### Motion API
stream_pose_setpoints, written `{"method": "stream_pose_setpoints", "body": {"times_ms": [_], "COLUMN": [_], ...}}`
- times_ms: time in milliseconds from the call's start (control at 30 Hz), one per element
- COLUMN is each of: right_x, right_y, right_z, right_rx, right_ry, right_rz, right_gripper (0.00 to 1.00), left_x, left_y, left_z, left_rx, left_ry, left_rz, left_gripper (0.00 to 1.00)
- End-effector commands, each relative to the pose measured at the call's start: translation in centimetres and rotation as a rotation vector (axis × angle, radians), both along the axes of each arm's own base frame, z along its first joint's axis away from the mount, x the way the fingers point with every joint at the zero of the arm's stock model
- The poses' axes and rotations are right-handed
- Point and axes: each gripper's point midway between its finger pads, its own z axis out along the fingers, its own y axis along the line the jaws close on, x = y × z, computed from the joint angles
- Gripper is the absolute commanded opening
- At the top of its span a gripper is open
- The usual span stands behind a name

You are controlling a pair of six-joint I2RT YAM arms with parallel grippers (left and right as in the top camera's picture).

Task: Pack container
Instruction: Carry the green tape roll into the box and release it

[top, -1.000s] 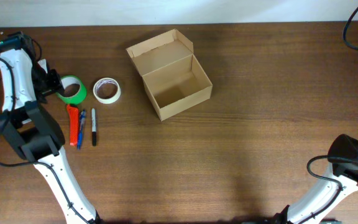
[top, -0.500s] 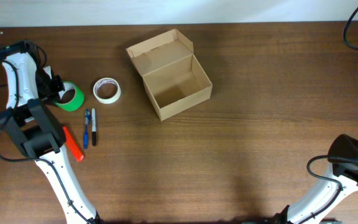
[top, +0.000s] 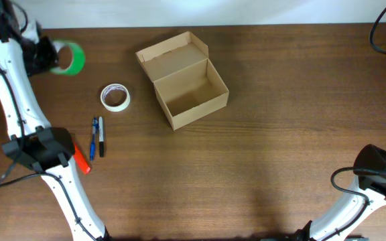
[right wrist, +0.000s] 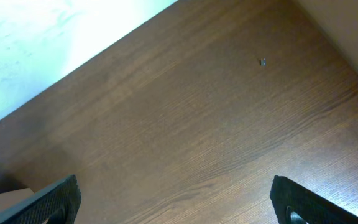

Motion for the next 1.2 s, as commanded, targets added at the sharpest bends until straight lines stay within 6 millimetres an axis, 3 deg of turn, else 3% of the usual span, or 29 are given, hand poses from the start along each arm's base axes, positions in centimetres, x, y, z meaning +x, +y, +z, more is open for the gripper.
{"method": "stream_pose_setpoints", "body": {"times_ms": [0, 200, 333, 467, 633, 767, 1167], "right_x": [-0.2, -0.2, -0.2, -0.2, -0.2, -0.2, -0.2], "right_y": [0.2, 0.2, 0.2, 0.2, 0.2, 0.2, 0.2], "right_z": [0.7, 0.7, 0.7, 0.7, 0.7, 0.7, 0.7], "right_rx": [0.000, 0.001, 0.000, 0.000, 0.001, 0.001, 0.001], "right_ry": [-0.022, -0.022, -0.022, -0.022, -0.022, -0.022, -0.022], "right_rz": [-0.001, -0.001, -0.001, -0.001, -0.001, -0.001, -0.001], "right_gripper": [0.99, 0.99, 0.99, 0.99, 0.99, 0.99, 0.99], "left_x": [-0.1, -1.6, -2.9, -4.2, -5.7, -6.1, -1.9], "left_y": [-7.6, -17.4, -24.4, -28.5, -31.0, -31.4, -33.3], "left_z": [7.2, 11.2, 11.2, 10.1, 6.3, 3.3, 1.6], "left_rx": [-0.007, 0.146, 0.252, 0.295, 0.309, 0.355, 0.355], "left_ry": [-0.171, -0.255, -0.265, -0.239, -0.114, -0.016, -0.129], "left_rz": [-0.190, -0.463, -0.665, -0.801, -0.904, -0.925, -0.806], "left_gripper": [0.02, 0.02, 0.02, 0.01, 0.02, 0.01, 0.02]}}
